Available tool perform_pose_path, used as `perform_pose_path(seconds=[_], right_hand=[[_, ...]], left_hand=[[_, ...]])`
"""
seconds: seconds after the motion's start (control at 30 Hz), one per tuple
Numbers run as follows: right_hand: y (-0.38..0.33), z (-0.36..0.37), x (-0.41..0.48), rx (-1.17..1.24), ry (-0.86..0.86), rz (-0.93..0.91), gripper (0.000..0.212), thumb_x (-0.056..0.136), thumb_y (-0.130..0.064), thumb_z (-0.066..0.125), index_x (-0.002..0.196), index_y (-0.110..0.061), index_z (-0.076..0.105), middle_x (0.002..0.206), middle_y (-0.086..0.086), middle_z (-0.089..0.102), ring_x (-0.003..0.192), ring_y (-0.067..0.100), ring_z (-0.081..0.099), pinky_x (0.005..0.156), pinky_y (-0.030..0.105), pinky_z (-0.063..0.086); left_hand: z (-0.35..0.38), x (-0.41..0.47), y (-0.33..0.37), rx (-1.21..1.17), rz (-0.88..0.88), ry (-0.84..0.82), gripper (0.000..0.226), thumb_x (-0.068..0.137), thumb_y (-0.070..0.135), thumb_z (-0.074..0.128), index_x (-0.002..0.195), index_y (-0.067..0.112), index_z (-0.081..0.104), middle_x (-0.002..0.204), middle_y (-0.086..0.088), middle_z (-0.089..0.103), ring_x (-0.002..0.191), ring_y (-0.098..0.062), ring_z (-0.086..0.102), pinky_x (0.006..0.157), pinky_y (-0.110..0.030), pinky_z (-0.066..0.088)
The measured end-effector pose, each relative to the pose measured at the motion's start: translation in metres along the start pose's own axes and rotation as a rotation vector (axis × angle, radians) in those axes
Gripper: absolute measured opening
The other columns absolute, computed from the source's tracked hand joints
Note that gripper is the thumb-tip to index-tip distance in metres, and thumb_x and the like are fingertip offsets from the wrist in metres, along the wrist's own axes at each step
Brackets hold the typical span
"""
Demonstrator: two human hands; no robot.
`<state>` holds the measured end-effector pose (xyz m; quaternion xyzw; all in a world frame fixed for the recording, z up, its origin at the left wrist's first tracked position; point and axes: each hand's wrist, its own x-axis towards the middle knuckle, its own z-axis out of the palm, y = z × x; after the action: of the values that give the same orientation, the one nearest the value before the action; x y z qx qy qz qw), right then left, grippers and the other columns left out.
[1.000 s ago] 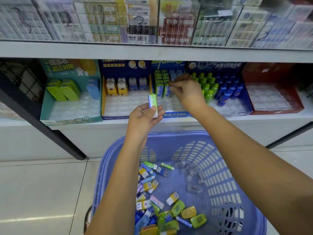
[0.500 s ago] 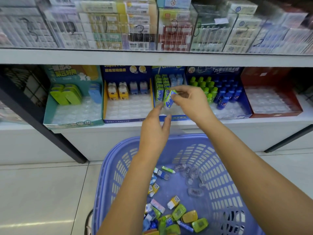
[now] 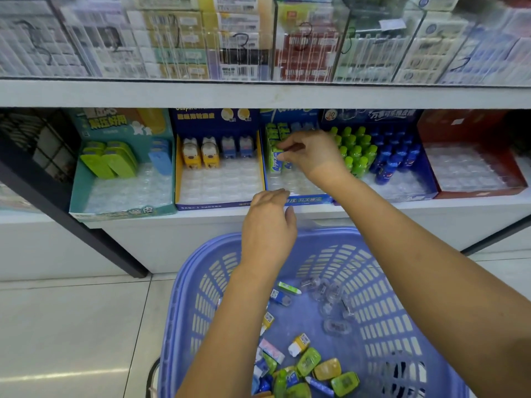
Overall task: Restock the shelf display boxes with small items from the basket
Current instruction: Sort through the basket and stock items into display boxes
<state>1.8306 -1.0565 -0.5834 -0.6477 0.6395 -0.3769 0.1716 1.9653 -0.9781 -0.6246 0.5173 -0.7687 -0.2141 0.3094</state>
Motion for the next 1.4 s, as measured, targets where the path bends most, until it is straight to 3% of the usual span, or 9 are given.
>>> perform_pose_path(seconds=[0.27, 0.4, 0.5, 0.63, 0.73, 0.87, 1.1, 1.27, 1.4], right_hand=[[-0.01, -0.003, -0.013, -0.236, -0.095, -0.024, 0.029, 0.089, -0.016, 0.062, 0.113, 0.0, 0.065, 0.11, 0.016, 0.057, 0.091, 0.014, 0.049, 0.079, 0.021, 0.04], [-0.02, -0.016, -0.031, -0.465, -0.236, -0.131, 0.044, 0.093, -0.022, 0.056, 0.135, -0.014, 0.05, 0.126, 0.012, 0.047, 0.108, 0.023, 0.051, 0.09, 0.026, 0.037], [-0.013, -0.018, -0.075, -0.315, -0.187, -0.145, 0.026, 0.089, -0.022, 0.059, 0.114, -0.013, 0.063, 0.092, 0.004, 0.061, 0.08, 0.016, 0.053, 0.077, 0.03, 0.042], [0.024, 0.008, -0.135, -0.364, -0.583, 0.037, 0.017, 0.085, -0.025, 0.062, 0.097, -0.016, 0.069, 0.09, 0.005, 0.069, 0.081, 0.019, 0.06, 0.066, 0.023, 0.036], [0.056, 0.045, -0.181, -0.469, -1.038, 0.229, 0.036, 0.079, -0.029, 0.071, 0.113, -0.018, 0.064, 0.106, 0.007, 0.067, 0.098, 0.024, 0.062, 0.075, 0.027, 0.043], [0.084, 0.081, -0.24, -0.441, -1.285, 0.233, 0.044, 0.08, -0.019, 0.069, 0.123, -0.016, 0.06, 0.118, 0.01, 0.065, 0.106, 0.027, 0.06, 0.079, 0.027, 0.046], [0.101, 0.106, -0.268, -0.373, -1.4, 0.219, 0.044, 0.083, -0.01, 0.062, 0.127, -0.012, 0.057, 0.12, 0.012, 0.063, 0.097, 0.022, 0.057, 0.081, 0.03, 0.043], [0.106, 0.121, -0.279, -0.397, -1.372, 0.193, 0.034, 0.081, -0.019, 0.069, 0.111, -0.005, 0.062, 0.104, 0.02, 0.063, 0.086, 0.03, 0.055, 0.072, 0.032, 0.041], [0.11, 0.125, -0.282, -0.4, -1.28, 0.215, 0.033, 0.074, -0.023, 0.077, 0.096, -0.001, 0.066, 0.1, 0.02, 0.064, 0.087, 0.032, 0.058, 0.074, 0.034, 0.044]], left_hand=[[-0.002, 0.002, 0.002, -0.016, -0.024, 0.029, 0.034, 0.095, 0.017, 0.048, 0.126, 0.011, 0.06, 0.125, -0.004, 0.061, 0.122, -0.016, 0.046, 0.095, -0.023, 0.036], [-0.011, -0.006, 0.002, -0.092, 0.024, 0.086, 0.027, 0.096, 0.019, 0.046, 0.106, 0.008, 0.069, 0.102, -0.009, 0.07, 0.096, -0.024, 0.06, 0.08, -0.034, 0.046], [-0.014, -0.014, -0.003, -0.107, -0.049, 0.074, 0.028, 0.094, 0.024, 0.048, 0.087, 0.008, 0.07, 0.079, -0.009, 0.07, 0.073, -0.025, 0.062, 0.065, -0.037, 0.047], [0.007, -0.029, -0.018, 0.15, -0.242, -0.432, 0.022, 0.086, 0.02, 0.055, 0.072, 0.005, 0.061, 0.078, -0.02, 0.063, 0.083, -0.037, 0.061, 0.066, -0.038, 0.045], [0.037, -0.063, -0.033, 0.332, -0.229, -0.865, 0.017, 0.084, 0.015, 0.058, 0.088, 0.001, 0.067, 0.095, -0.024, 0.065, 0.095, -0.034, 0.064, 0.072, -0.036, 0.049], [0.079, -0.117, -0.061, 0.382, -0.213, -1.219, 0.027, 0.082, 0.012, 0.064, 0.108, 0.003, 0.067, 0.108, -0.02, 0.065, 0.099, -0.032, 0.063, 0.079, -0.036, 0.051], [0.105, -0.154, -0.092, 0.455, -0.233, -1.337, 0.026, 0.073, 0.024, 0.077, 0.085, 0.007, 0.062, 0.097, -0.021, 0.063, 0.095, -0.033, 0.063, 0.071, -0.036, 0.049], [0.119, -0.156, -0.103, 0.417, -0.224, -1.339, 0.036, 0.078, 0.029, 0.074, 0.095, -0.002, 0.067, 0.101, -0.023, 0.064, 0.097, -0.034, 0.062, 0.08, -0.042, 0.05], [0.125, -0.154, -0.106, 0.372, -0.266, -1.376, 0.029, 0.07, 0.033, 0.078, 0.07, 0.011, 0.058, 0.069, -0.005, 0.053, 0.074, -0.025, 0.06, 0.064, -0.036, 0.048]])
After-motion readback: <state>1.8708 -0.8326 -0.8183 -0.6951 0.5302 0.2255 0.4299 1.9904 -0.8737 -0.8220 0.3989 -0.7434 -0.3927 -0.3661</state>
